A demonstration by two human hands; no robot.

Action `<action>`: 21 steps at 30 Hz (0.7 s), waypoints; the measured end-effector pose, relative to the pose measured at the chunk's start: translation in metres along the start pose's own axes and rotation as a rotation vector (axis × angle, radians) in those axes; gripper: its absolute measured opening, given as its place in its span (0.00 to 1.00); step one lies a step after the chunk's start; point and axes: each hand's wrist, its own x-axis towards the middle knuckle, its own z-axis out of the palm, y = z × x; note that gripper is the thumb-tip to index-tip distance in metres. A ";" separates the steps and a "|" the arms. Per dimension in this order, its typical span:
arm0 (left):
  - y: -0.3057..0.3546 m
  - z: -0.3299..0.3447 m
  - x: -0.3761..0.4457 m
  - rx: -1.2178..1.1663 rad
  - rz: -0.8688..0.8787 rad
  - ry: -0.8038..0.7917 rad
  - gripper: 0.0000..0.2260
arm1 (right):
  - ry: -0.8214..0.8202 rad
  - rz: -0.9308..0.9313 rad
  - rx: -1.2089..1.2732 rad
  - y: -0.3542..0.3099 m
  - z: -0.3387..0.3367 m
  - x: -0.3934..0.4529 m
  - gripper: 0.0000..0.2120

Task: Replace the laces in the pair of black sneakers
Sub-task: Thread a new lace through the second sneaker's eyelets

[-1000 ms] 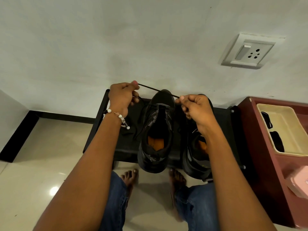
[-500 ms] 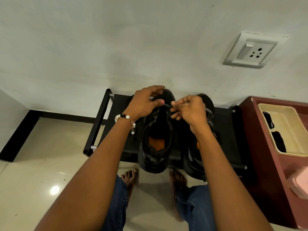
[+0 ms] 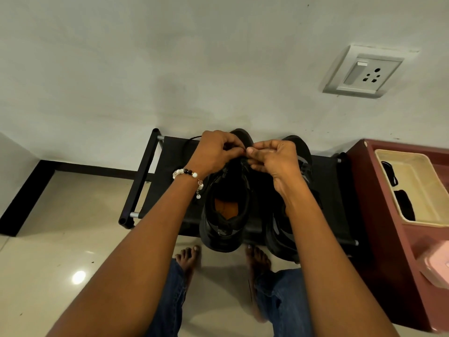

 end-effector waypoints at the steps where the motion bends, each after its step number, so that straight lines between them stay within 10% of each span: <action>1: -0.001 0.000 0.001 0.026 -0.013 0.000 0.04 | -0.024 0.016 -0.121 0.000 -0.002 -0.001 0.11; 6: -0.005 0.004 0.004 0.228 -0.099 -0.023 0.05 | -0.203 0.177 -0.461 0.002 0.001 -0.015 0.28; 13: 0.001 0.009 0.007 0.359 -0.105 -0.060 0.06 | -0.174 0.153 -0.390 0.002 0.000 -0.014 0.07; 21: 0.000 0.022 0.003 0.363 -0.136 -0.041 0.06 | -0.166 0.141 -0.394 0.004 -0.002 -0.014 0.11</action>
